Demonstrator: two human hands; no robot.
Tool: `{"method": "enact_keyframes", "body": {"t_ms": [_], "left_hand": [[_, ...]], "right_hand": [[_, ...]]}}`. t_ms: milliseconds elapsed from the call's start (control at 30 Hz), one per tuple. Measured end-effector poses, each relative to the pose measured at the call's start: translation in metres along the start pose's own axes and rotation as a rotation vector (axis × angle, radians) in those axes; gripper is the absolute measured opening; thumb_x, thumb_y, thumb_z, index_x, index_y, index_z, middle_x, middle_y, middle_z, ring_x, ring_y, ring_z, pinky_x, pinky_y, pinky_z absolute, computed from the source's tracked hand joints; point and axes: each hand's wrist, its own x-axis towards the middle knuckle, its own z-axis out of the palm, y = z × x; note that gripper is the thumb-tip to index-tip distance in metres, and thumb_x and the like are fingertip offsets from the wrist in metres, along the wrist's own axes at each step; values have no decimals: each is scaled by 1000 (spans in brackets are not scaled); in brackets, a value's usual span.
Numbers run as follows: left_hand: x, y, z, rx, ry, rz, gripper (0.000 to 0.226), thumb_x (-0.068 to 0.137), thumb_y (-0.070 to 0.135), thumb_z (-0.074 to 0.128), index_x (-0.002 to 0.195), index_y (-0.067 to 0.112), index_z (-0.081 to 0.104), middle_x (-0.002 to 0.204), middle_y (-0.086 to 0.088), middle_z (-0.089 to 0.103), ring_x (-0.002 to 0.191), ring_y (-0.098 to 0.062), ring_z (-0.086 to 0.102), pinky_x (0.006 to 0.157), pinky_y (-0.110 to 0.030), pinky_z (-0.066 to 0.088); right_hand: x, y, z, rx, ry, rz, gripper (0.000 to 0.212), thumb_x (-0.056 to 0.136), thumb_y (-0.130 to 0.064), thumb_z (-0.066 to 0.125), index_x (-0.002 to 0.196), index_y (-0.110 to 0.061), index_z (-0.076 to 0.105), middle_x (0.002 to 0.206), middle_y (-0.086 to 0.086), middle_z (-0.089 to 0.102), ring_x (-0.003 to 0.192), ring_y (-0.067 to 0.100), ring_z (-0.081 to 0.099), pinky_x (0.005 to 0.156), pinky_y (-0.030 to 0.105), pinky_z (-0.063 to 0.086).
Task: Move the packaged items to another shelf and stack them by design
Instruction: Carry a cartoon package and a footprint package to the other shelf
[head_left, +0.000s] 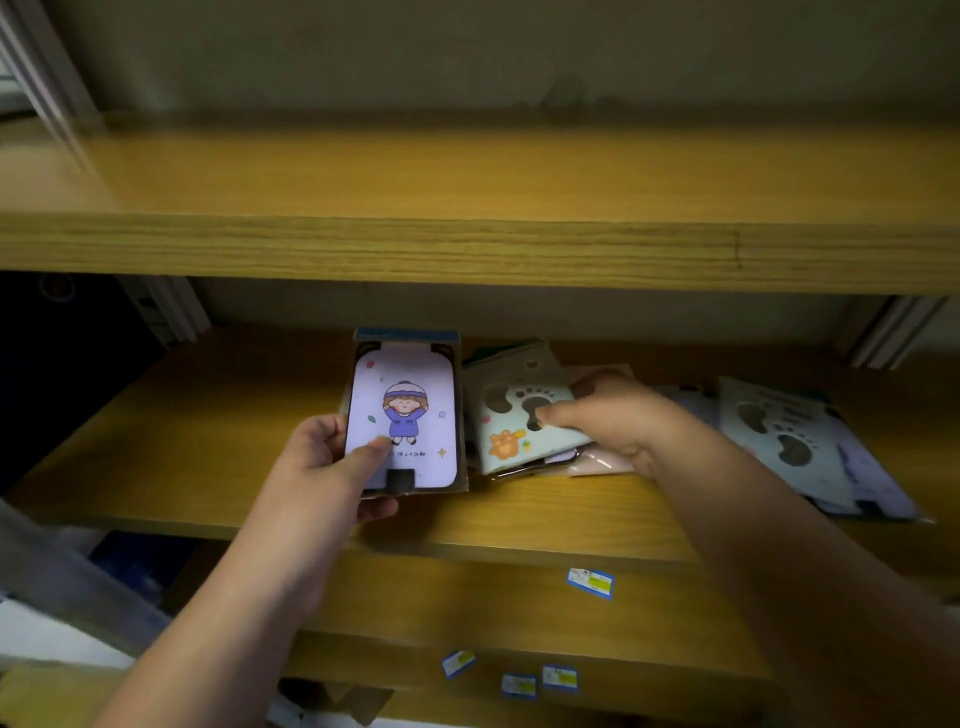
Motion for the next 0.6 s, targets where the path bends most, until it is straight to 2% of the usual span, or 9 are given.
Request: {"method": "enact_keyframes", "body": {"t_ms": [67, 133, 200, 267, 300, 367, 433, 533, 600], "left_hand": [[0, 1, 3, -9, -15, -15, 19, 94, 13, 66, 110, 18, 59, 101, -6, 73, 74, -15, 76, 52, -27, 58], [1, 4, 6, -15, -31, -15, 18, 94, 13, 66, 110, 18, 59, 100, -6, 73, 72, -15, 76, 52, -27, 58], [1, 5, 10, -26, -35, -9, 17, 94, 12, 66, 108, 19, 59, 100, -6, 72, 72, -16, 75, 51, -27, 58], [-2, 4, 13, -33, -28, -4, 16, 95, 11, 65, 107, 19, 58, 101, -6, 71, 74, -16, 74, 50, -26, 58], [-5, 4, 15, -33, -25, -6, 16, 95, 11, 65, 107, 18, 58, 101, -6, 71, 75, -16, 73, 50, -26, 59], [-11, 5, 19, -31, -25, -8, 16, 95, 11, 64, 109, 18, 58, 102, -6, 71, 74, -16, 73, 50, -26, 59], [-17, 6, 23, -27, -14, -8, 17, 95, 10, 64, 109, 17, 58, 102, -7, 71, 74, -17, 73, 50, -26, 59], [-29, 9, 29, -17, 10, 8, 17, 96, 10, 64, 110, 16, 57, 103, -8, 72, 76, -18, 73, 50, -26, 59], [-41, 12, 35, -17, 8, 12, 18, 95, 10, 64, 111, 16, 58, 101, -7, 73, 69, -14, 74, 50, -26, 59]], "right_hand": [[-3, -1, 0, -103, 77, -38, 24, 84, -27, 79, 78, -27, 55, 83, -6, 65, 76, 9, 63, 58, 23, 52], [-3, 1, -1, -52, 61, -29, 23, 86, -24, 78, 78, -27, 57, 82, -7, 65, 73, 7, 62, 50, 21, 50], [-7, 1, -3, 65, 11, 36, 17, 85, -17, 80, 89, -14, 63, 92, 6, 71, 83, 19, 71, 57, 30, 62], [-10, 3, -7, 79, 10, 65, 23, 85, -15, 80, 99, -7, 63, 103, 14, 71, 94, 29, 72, 73, 43, 64], [-12, 3, -10, 82, 17, 71, 22, 86, -14, 79, 100, -6, 63, 105, 15, 71, 96, 30, 72, 75, 44, 64], [-16, 4, -15, 121, 12, 84, 18, 87, -11, 76, 99, -6, 64, 103, 14, 73, 94, 28, 73, 71, 38, 64], [-18, 3, -21, 176, -6, 97, 22, 88, -8, 74, 107, -4, 64, 101, 14, 74, 90, 27, 74, 70, 37, 63], [-24, 2, -30, 337, -36, 127, 24, 90, -1, 68, 113, 0, 60, 104, 21, 74, 92, 32, 74, 81, 48, 62], [-35, 8, -39, 449, -60, 112, 19, 92, 2, 65, 110, 0, 61, 102, 23, 75, 93, 35, 75, 82, 50, 61]]}}
